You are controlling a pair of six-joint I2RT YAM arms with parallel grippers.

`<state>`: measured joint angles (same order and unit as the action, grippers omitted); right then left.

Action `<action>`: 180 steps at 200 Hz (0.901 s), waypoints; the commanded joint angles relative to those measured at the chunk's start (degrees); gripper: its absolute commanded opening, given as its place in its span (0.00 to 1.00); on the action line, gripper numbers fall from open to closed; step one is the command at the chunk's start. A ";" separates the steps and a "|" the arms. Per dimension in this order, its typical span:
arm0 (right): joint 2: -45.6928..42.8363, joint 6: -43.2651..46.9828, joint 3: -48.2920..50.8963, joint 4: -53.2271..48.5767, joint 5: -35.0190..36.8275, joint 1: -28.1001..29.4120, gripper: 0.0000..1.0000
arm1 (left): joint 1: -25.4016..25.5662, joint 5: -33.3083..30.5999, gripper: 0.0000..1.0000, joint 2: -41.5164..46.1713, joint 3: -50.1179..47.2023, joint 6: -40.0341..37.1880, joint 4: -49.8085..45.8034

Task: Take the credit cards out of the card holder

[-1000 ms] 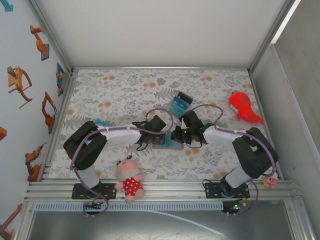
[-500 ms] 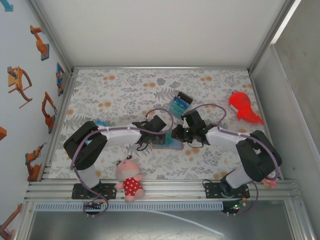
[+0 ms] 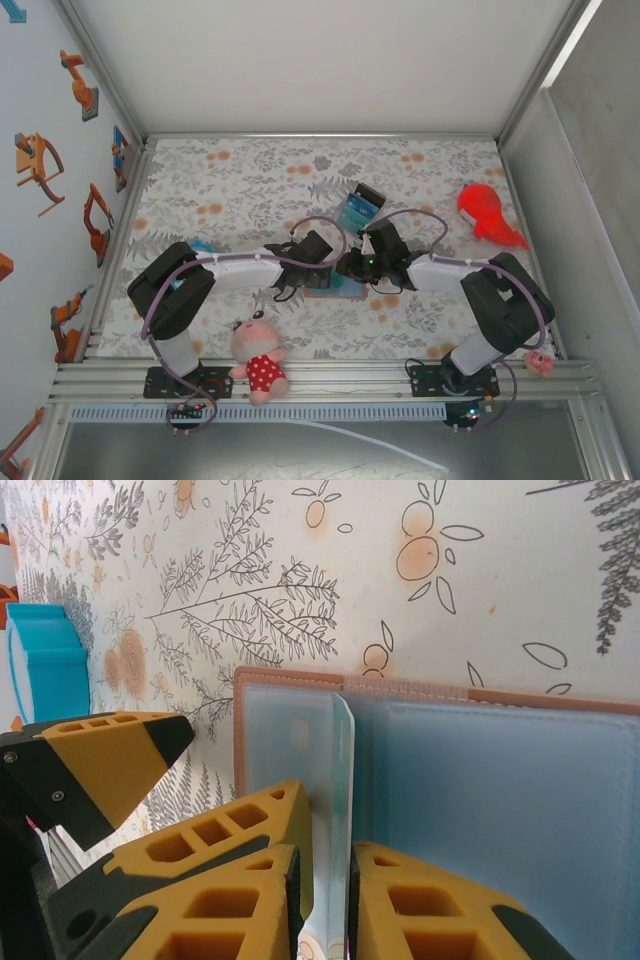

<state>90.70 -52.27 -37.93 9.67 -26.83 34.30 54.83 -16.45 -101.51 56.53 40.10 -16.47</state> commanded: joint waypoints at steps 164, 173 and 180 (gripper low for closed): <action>-9.80 15.10 -9.46 -23.73 11.55 -0.69 0.00 | -0.91 -3.59 0.97 3.26 -1.00 -0.53 -2.32; -10.48 16.67 -10.72 -25.56 12.95 -0.73 0.00 | -1.03 -3.73 0.97 3.87 -0.92 -0.86 -2.34; -10.84 18.24 -11.73 -27.08 14.02 -0.88 0.00 | -1.17 -4.01 0.97 4.31 -0.85 -1.10 -2.41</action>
<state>82.46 -40.47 -45.65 -10.17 -17.87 34.09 54.30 -18.50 -100.07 55.96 40.18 -17.23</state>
